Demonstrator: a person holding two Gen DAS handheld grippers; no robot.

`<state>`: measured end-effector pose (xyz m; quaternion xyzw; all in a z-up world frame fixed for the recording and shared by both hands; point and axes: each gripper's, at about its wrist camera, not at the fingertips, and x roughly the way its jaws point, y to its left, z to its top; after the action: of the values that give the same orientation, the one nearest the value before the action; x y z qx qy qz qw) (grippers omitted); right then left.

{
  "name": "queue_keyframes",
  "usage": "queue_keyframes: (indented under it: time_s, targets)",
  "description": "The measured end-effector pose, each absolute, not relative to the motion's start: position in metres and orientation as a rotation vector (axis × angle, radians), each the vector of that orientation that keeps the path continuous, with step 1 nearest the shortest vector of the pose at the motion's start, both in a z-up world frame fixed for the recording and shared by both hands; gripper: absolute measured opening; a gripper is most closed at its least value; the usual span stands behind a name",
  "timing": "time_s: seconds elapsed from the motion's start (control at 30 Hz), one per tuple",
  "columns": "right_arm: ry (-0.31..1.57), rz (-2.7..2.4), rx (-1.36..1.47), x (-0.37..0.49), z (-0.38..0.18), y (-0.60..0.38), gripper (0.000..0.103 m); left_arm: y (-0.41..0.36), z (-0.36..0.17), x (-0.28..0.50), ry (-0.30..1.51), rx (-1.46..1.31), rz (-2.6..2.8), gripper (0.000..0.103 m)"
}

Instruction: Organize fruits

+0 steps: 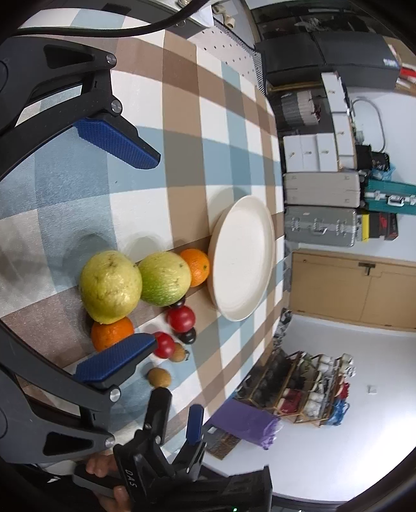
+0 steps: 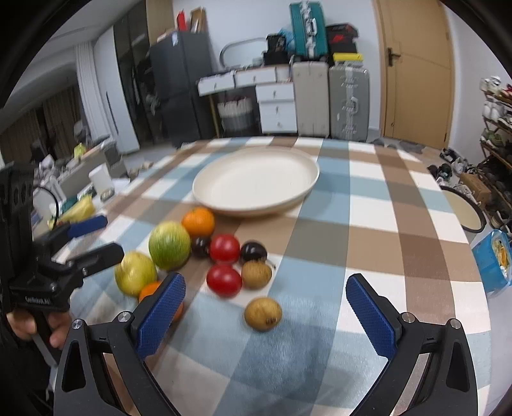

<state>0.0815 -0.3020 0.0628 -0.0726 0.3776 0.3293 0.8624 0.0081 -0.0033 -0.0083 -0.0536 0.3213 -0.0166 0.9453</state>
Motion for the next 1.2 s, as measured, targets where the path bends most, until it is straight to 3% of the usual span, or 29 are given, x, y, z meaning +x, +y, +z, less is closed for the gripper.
queue_keyframes:
  time_s: [0.1,0.27,0.4,0.57,0.8,1.1,1.2]
  targets:
    - [0.838,0.705,-0.178,0.083,0.055,-0.301,0.101,-0.007,-0.010,0.009,0.690,-0.080,-0.053,0.102]
    - [0.893,0.715,-0.188,0.086,0.045,-0.300,0.089,-0.009,-0.017,0.013,0.739,-0.058,-0.061,0.102]
    - [0.939,0.751,-0.200,0.086,0.038,-0.297,0.072,-0.003,-0.022,0.015,0.775,-0.106,-0.114,0.101]
    - [0.947,0.756,-0.211,0.085,0.033,-0.295,0.068,-0.002,-0.028,0.017,0.807,-0.133,-0.150,0.083]
    - [0.956,0.763,-0.187,0.087,0.035,-0.299,0.052,-0.006,-0.030,0.017,0.825,-0.172,-0.239,0.052]
    - [0.946,0.768,-0.193,0.084,0.035,-0.297,0.031,-0.005,-0.022,0.014,0.785,-0.178,-0.242,0.052]
    - [0.942,0.768,-0.197,0.084,0.035,-0.297,0.029,-0.003,-0.017,0.011,0.765,-0.182,-0.234,0.052]
